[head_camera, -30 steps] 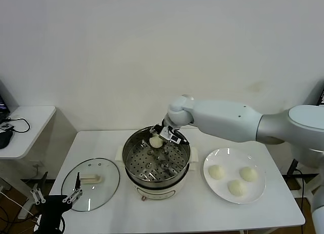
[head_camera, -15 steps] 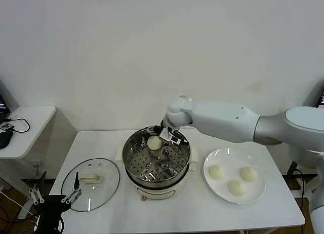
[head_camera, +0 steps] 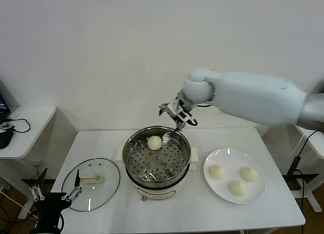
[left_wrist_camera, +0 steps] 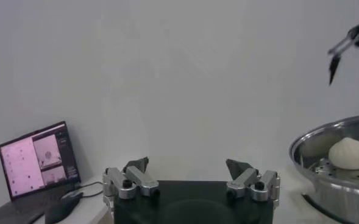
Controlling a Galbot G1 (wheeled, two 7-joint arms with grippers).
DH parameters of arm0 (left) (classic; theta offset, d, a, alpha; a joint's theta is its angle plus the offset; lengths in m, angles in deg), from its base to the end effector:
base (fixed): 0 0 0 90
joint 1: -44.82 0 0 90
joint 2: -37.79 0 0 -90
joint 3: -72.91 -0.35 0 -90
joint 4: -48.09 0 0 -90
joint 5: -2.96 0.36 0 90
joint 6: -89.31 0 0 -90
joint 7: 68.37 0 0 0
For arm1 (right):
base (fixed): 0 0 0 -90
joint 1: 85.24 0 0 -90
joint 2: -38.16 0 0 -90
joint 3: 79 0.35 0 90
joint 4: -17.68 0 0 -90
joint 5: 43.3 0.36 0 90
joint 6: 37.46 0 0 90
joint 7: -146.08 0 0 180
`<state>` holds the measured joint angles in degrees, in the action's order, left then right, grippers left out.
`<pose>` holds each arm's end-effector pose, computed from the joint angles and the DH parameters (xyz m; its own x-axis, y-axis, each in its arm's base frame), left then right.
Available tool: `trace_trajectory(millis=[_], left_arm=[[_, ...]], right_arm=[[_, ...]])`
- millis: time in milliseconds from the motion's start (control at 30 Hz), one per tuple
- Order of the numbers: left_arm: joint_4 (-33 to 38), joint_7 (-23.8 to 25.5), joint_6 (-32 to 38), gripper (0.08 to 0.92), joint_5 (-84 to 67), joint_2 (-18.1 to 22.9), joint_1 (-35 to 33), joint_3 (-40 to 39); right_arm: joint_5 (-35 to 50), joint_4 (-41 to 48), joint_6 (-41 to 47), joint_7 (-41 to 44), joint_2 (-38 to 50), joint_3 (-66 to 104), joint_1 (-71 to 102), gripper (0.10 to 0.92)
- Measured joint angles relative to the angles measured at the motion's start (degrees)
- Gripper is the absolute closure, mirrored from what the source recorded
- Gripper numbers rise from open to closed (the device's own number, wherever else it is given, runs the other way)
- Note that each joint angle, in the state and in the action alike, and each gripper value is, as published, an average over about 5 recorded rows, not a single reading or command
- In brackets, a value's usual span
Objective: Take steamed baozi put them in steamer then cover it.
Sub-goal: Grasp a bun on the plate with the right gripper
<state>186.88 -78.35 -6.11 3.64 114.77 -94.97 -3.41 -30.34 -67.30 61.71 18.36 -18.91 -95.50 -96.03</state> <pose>0.0995 0.0725 -0.2176 -0.9839 -0.1770 0.0231 -0.1586 0.9261 0.3423 0.5172 0.0812 -0.0051 -0.3421 -0.3169 0.8846 -0.6809 -0.5651 -0.4658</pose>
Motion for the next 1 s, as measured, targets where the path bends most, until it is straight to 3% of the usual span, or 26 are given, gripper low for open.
trace_trajectory(millis=[233, 500, 1000], left_arm=[[-0.23, 0.09, -0.20, 0.177, -0.87, -1.20, 0.27, 0.26], [-0.72, 0.12, -0.20, 0.177, -1.56, -2.05, 0.06, 1.26], [-0.61, 0.26, -0.78, 0.177, -1.55, -1.40, 0.13, 1.71]], right_arm=[[3.58, -7.02, 7.24, 1.01, 11.86, -0.33, -0.53, 0.202], [2.13, -11.04, 11.23, 0.89, 22.77, 0.50, 4.66, 0.202], [-4.22, -8.58, 13.34, -0.34, 27.41, 10.01, 24.24, 0.203]])
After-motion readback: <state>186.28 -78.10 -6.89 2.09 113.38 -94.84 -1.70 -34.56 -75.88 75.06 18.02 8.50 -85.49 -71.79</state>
